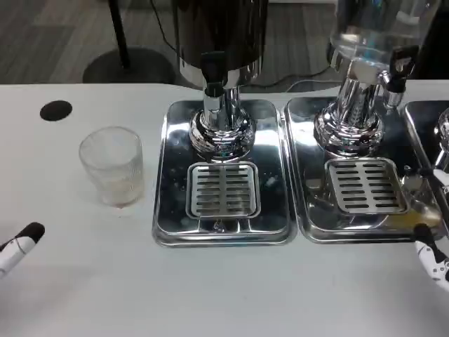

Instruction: Grasp the cup under the faucet to collect the drink, then remove the cup.

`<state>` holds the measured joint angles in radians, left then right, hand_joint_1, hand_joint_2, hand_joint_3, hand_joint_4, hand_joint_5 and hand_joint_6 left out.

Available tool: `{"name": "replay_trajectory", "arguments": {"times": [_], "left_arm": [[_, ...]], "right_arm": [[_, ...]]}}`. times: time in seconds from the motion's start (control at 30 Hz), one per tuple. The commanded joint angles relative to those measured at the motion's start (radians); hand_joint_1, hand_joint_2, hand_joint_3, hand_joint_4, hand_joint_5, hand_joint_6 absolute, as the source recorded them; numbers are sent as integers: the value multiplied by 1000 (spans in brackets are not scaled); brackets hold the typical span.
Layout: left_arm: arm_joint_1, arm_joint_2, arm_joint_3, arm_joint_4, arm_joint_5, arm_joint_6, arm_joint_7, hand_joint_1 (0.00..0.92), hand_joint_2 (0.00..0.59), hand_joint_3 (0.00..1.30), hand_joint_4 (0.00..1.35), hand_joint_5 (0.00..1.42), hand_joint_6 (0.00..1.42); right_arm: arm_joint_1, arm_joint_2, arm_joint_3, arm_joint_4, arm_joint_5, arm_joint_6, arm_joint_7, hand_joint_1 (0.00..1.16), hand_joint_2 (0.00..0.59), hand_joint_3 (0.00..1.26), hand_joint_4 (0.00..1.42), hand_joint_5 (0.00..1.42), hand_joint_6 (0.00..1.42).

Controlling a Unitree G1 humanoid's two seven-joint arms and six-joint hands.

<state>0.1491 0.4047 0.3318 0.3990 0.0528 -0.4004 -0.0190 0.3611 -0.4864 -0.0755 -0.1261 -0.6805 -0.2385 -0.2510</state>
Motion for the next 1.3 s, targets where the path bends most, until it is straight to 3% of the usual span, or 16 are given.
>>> {"name": "replay_trajectory", "arguments": {"times": [0.03,0.5,0.9,1.3], "left_arm": [[-50,15,-22,40,37,32,33,612,43,0,0,81,139],[-169,2,-127,73,152,130,96,601,55,0,0,102,159],[-214,6,-169,73,168,194,121,605,65,0,0,113,173],[-341,26,-222,198,203,223,123,604,74,0,0,120,177]], "right_arm": [[-8,-2,-16,-25,10,8,10,616,461,152,152,72,27],[16,12,-31,-69,22,8,12,616,461,153,160,72,27],[35,23,-43,-99,29,2,16,616,461,153,161,82,27],[38,28,-50,-133,38,2,27,616,461,162,165,83,42]]}}
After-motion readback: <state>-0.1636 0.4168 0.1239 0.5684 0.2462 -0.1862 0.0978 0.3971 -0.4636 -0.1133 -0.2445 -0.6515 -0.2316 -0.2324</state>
